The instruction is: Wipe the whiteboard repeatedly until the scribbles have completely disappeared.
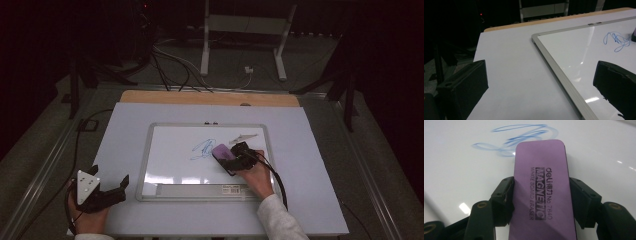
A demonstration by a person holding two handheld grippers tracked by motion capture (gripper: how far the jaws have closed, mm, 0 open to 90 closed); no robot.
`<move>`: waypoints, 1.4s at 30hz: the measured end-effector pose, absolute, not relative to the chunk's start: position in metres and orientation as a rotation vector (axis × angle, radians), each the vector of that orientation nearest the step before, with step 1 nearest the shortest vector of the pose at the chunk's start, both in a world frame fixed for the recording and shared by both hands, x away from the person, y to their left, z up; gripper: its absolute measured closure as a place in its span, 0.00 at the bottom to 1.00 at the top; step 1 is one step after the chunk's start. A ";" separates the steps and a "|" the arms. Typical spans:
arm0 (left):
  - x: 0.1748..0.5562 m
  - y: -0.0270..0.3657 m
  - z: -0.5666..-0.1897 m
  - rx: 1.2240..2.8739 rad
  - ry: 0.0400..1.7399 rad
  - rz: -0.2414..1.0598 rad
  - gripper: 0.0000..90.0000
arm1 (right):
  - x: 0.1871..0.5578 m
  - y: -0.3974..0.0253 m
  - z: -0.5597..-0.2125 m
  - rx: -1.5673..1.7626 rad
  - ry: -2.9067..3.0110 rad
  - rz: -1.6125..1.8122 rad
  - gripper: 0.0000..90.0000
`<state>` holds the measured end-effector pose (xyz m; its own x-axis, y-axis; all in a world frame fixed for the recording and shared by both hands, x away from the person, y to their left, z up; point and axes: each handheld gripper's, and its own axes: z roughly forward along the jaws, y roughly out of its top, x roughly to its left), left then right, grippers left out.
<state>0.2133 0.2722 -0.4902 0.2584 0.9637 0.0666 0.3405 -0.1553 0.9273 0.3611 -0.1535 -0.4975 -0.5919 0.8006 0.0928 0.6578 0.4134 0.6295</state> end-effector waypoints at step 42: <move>0.217 0.271 -0.492 1.671 1.224 0.900 0.01 | 0.377 -0.154 -0.498 1.501 2.289 0.889 0.46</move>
